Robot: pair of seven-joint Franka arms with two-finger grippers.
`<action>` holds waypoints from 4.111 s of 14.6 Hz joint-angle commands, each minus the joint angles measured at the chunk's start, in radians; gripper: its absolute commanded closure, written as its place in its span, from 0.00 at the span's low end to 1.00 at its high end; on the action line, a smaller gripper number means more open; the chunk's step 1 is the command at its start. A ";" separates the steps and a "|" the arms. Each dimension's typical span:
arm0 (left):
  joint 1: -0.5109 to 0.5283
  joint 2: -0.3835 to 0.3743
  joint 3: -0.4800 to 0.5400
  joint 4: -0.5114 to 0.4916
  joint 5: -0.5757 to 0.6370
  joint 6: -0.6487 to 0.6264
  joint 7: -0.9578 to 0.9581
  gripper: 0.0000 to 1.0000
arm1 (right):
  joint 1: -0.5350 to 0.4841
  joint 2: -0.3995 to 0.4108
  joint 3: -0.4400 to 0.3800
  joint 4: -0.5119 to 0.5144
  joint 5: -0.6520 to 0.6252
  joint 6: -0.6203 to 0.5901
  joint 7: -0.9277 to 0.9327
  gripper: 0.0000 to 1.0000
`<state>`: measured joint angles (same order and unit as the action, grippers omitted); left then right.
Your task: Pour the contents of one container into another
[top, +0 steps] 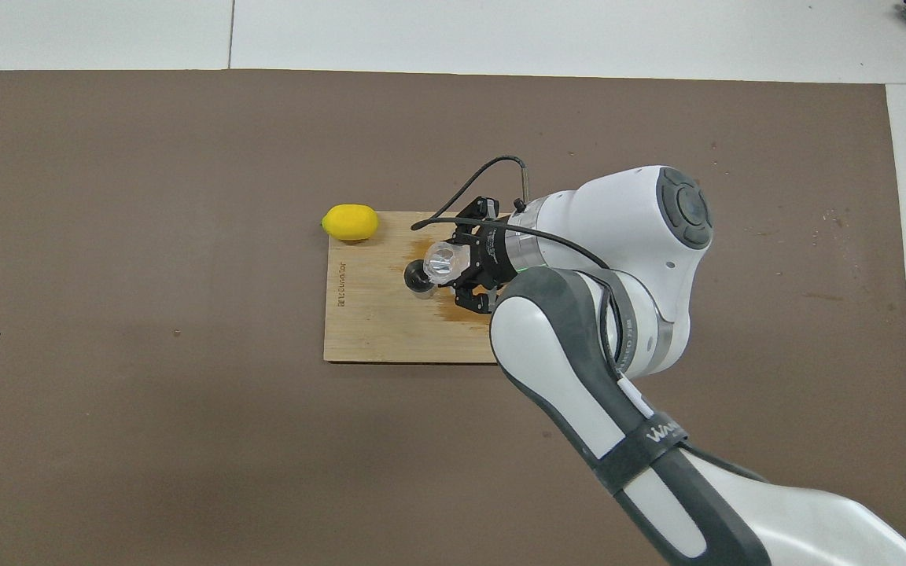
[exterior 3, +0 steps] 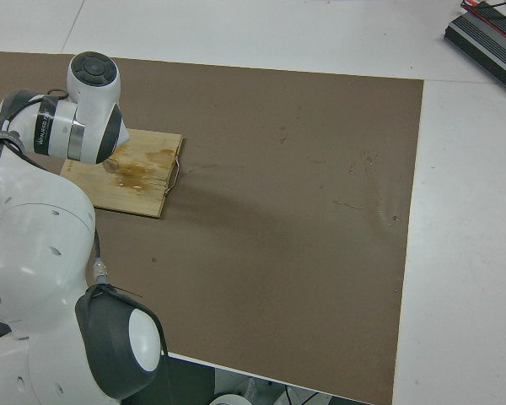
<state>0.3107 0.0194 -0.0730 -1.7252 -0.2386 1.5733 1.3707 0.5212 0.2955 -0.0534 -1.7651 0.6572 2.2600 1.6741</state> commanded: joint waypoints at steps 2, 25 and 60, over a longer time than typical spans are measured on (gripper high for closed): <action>-0.085 -0.052 0.007 -0.040 0.094 0.037 -0.390 0.00 | 0.016 0.028 -0.008 0.052 -0.097 0.004 0.094 1.00; -0.197 -0.107 0.002 0.055 0.317 0.028 -1.082 0.00 | 0.034 0.060 -0.005 0.122 -0.275 -0.011 0.269 1.00; -0.237 -0.013 0.036 0.027 0.286 0.162 -1.322 0.00 | 0.059 0.060 0.001 0.128 -0.372 -0.057 0.205 1.00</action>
<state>0.0832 0.0030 -0.0487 -1.6999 0.0537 1.7224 0.0711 0.5804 0.3432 -0.0530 -1.6638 0.3139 2.2243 1.8916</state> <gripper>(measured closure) 0.000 0.489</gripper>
